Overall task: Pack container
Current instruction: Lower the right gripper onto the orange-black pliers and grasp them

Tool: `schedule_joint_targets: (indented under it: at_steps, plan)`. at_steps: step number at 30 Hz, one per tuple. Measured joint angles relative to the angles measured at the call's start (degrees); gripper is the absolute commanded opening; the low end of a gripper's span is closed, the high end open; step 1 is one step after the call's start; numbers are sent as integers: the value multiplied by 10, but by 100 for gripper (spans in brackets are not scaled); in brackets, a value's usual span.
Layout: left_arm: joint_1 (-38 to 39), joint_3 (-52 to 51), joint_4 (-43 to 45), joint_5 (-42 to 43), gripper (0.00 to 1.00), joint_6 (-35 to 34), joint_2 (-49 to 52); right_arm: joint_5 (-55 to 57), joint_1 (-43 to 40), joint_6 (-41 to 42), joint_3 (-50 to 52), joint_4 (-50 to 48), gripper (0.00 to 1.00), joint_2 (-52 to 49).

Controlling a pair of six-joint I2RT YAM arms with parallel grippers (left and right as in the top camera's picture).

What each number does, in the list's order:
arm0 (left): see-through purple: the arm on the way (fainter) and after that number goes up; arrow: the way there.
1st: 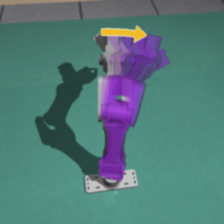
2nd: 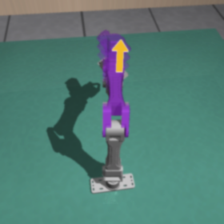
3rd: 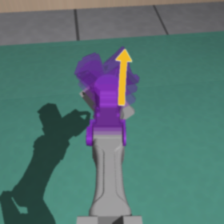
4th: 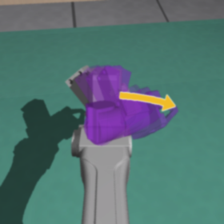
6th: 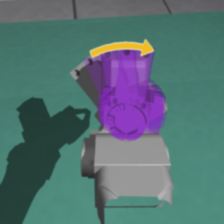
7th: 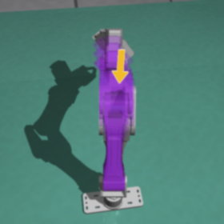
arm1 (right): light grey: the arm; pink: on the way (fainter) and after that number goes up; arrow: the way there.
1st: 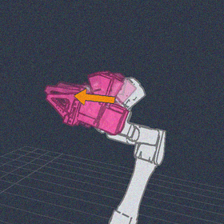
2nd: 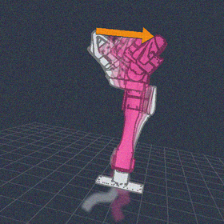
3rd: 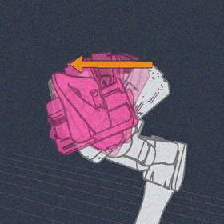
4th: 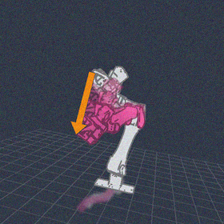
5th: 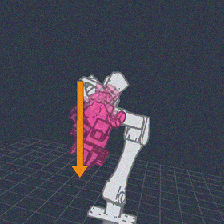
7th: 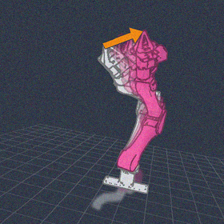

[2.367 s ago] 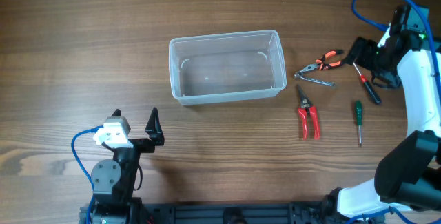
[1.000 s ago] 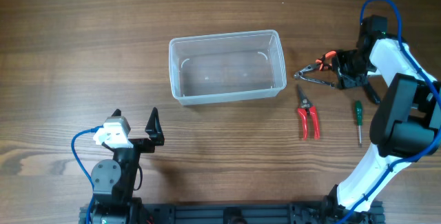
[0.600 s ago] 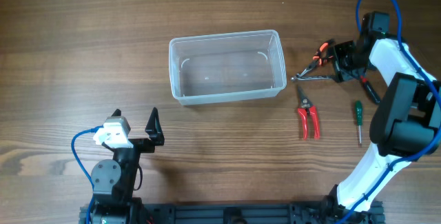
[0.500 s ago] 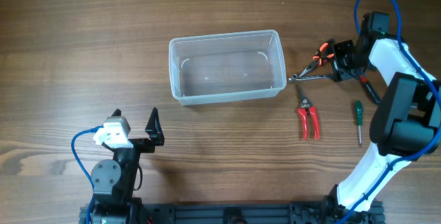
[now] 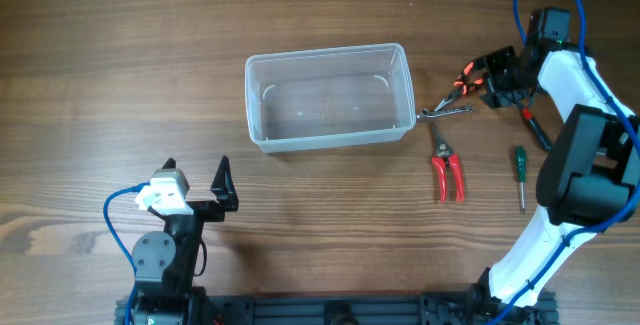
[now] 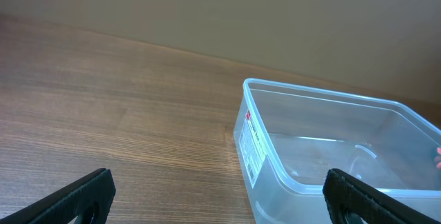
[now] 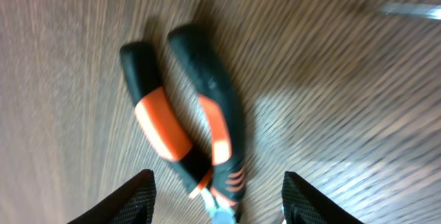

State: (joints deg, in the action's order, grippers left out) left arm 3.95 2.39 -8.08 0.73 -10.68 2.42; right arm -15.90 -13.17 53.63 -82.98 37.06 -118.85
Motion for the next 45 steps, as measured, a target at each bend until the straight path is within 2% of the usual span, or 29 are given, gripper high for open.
schedule_joint_targets:
  at_steps: [9, 19, 36, 45]
  plan:
    - [0, 0, 0, 0, 100, 0, 0, 87, 0, -11, 0, 3, 45, 0]
    - [0, 0, 0, 0, 100, 0, 0, 125, 0, -49, 0, 11, 46, 0]
    - [0, 0, 0, 0, 100, 0, 0, 103, 17, -62, 0, -38, 45, 0]
    - [0, 0, 0, 0, 100, 0, 0, 103, 32, -41, -11, -33, 38, -26]
